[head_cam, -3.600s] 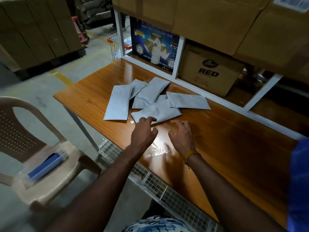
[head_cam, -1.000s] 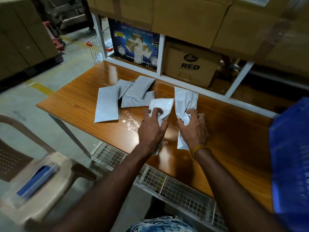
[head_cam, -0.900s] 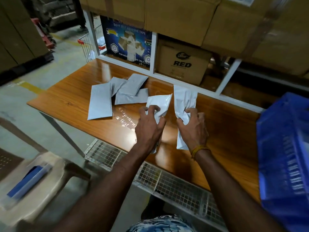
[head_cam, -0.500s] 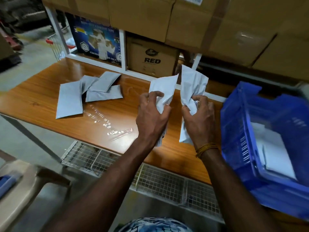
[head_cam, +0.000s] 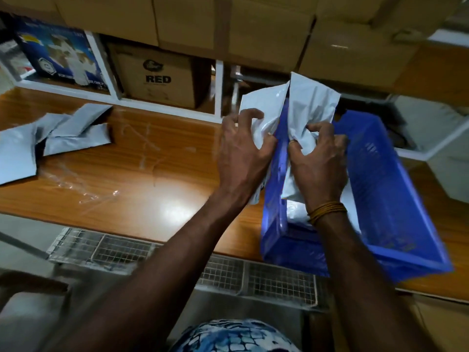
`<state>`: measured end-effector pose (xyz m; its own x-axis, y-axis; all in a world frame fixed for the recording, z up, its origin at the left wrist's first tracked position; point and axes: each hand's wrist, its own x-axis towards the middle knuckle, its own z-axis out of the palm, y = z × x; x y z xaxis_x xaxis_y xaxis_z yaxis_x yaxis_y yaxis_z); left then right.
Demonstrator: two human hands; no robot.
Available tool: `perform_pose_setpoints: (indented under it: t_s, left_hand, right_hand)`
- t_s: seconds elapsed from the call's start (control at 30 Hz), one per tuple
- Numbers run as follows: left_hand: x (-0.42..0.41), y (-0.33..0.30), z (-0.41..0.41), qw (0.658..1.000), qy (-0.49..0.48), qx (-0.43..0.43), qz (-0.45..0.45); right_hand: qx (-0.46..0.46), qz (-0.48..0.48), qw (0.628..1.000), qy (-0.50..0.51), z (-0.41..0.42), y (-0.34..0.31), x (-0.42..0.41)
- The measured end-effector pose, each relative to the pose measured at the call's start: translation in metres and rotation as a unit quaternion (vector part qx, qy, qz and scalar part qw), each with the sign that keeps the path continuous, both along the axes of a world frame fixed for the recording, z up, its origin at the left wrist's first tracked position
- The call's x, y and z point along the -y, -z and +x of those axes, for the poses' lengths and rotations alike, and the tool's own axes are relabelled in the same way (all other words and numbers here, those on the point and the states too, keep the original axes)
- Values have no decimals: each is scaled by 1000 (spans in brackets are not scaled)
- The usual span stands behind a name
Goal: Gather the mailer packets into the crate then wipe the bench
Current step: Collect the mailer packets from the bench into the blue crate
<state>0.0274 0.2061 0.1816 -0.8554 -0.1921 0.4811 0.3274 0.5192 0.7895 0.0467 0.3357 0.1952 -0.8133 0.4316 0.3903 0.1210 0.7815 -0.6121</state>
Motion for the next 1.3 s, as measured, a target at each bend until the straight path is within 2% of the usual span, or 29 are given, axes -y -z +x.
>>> perform_pose_setpoints:
  t_s: [0.17, 0.37, 0.57, 0.67, 0.77, 0.83, 0.9, 0.97, 1.07, 1.17, 1.3]
  left_hand:
    - [-81, -1, -15, 998, 36, 25, -54]
    - [-147, 24, -35, 971, 49, 142, -188]
    - [-163, 43, -58, 917, 44, 259, -300]
    - [-159, 55, -63, 863, 99, 346, -354]
    - [-151, 66, -62, 832, 157, 366, -386]
    - [-147, 66, -57, 830, 173, 352, -396]
    - [-142, 60, -51, 856, 169, 317, -372]
    - [-135, 52, -45, 893, 170, 266, -321]
    - [-116, 41, -34, 947, 177, 161, -212]
    - [-75, 33, -21, 973, 173, 95, -119]
    - [3, 30, -5, 988, 135, 57, -54]
  right_hand:
    - [18, 5, 999, 46, -13, 9, -74]
    - [119, 16, 990, 71, -36, 38, -130]
    - [218, -17, 974, 53, -52, 79, -146]
    - [324, -32, 946, 5, -57, 105, -152]
    - [399, -20, 916, -41, -68, 128, -158]
    - [387, -30, 921, -38, -73, 132, -159]
    - [344, -38, 938, -20, -64, 111, -149]
    - [257, -54, 965, 13, -52, 92, -138]
    - [73, -65, 995, 34, -33, 71, -118]
    - [-56, -61, 996, 15, -18, 54, -86]
    - [-118, -61, 990, -36, -14, 36, -19]
